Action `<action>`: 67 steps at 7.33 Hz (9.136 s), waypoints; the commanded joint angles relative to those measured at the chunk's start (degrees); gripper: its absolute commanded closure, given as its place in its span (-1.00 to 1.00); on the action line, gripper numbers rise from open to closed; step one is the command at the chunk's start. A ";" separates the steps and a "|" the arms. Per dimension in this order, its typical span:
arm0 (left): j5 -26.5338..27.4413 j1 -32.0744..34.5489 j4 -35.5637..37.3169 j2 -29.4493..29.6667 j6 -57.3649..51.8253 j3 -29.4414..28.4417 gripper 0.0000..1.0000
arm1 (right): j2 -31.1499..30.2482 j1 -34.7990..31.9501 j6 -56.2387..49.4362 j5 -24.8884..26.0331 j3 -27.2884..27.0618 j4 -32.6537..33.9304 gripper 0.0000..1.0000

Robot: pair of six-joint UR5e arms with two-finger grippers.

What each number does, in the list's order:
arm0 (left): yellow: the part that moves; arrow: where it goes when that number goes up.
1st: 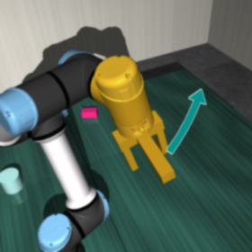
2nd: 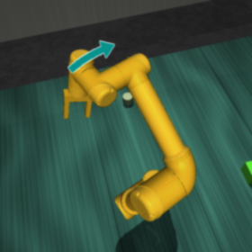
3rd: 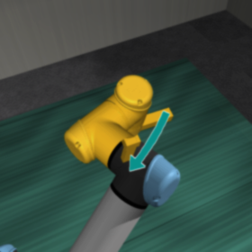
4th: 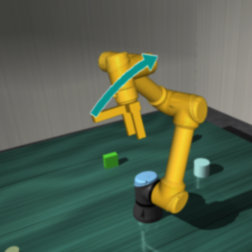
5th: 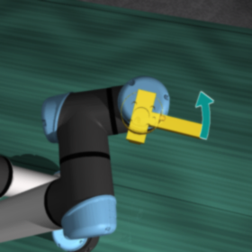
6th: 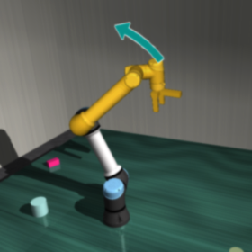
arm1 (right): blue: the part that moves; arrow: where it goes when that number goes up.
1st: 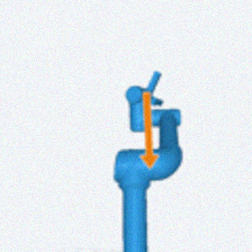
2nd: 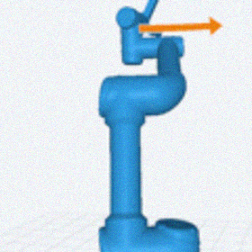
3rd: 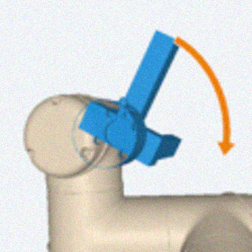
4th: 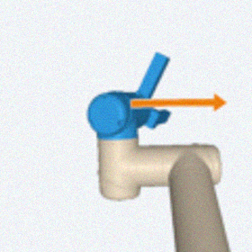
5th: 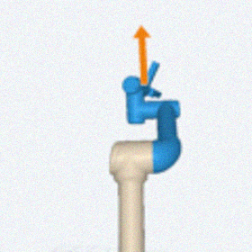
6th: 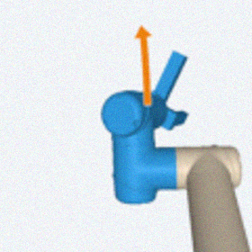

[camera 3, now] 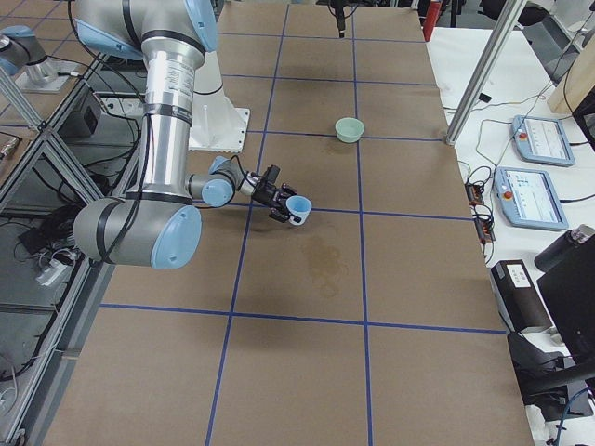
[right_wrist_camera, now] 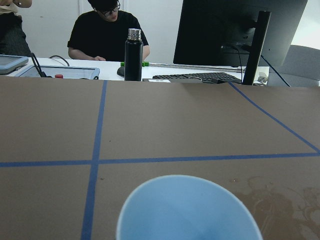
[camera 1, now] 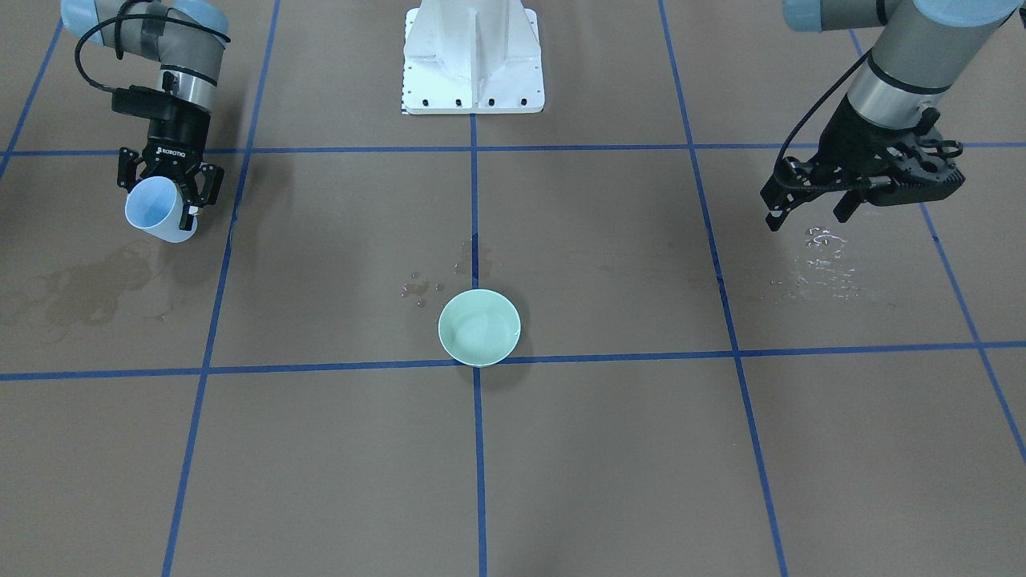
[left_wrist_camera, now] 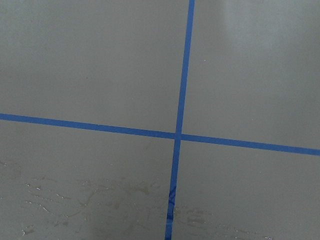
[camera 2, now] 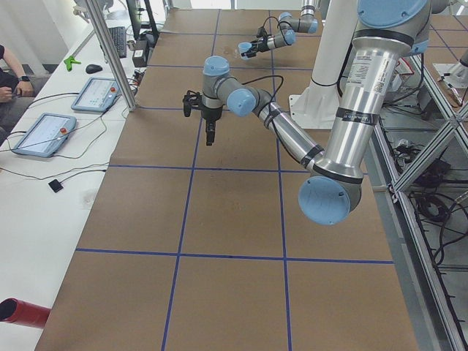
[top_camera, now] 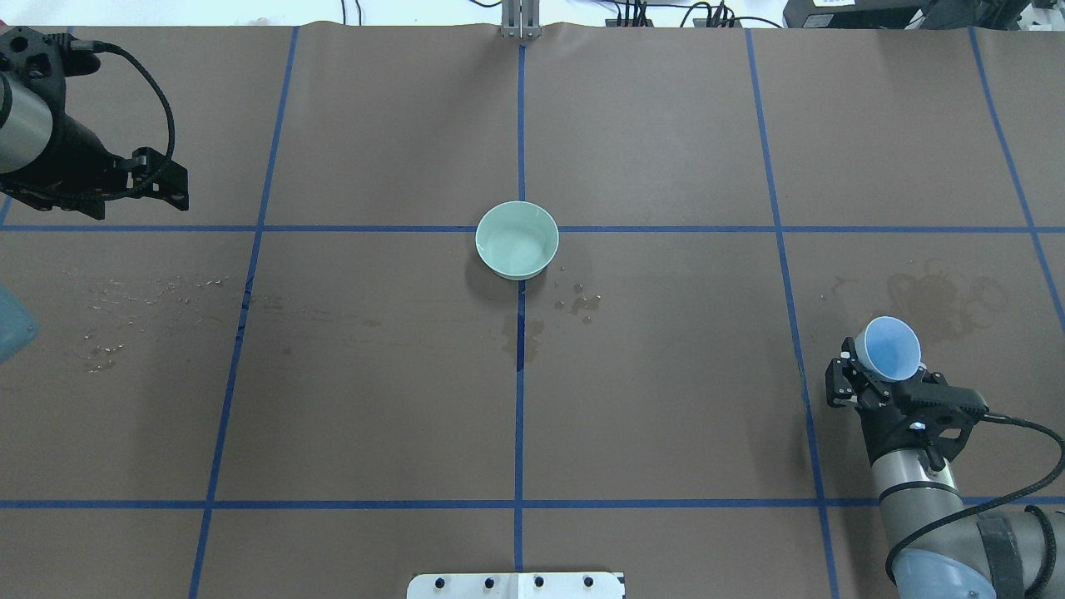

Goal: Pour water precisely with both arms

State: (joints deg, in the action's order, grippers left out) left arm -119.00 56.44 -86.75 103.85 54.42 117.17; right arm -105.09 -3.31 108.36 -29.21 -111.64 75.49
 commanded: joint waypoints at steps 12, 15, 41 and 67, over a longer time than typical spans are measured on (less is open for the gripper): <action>0.00 -0.10 -0.09 0.47 -0.02 -0.63 -1.00 | -0.73 0.68 1.59 4.43 2.05 -0.08 -0.98; 0.00 -0.10 -0.09 0.47 0.07 -0.63 -1.00 | -2.49 0.77 1.41 4.69 -0.58 -0.08 -0.98; 9.38 -20.84 -26.53 37.04 25.91 -49.93 0.25 | 18.61 -72.97 -86.91 -93.73 9.15 0.80 -0.98; -8.88 3.23 -54.67 -31.26 -16.97 -27.78 -0.99 | 11.57 -79.39 -104.32 -103.68 19.98 -0.16 -0.99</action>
State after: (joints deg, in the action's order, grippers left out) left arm -127.64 58.76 -140.53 72.66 39.40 90.71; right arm -93.48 -82.70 3.94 -132.96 -91.05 75.36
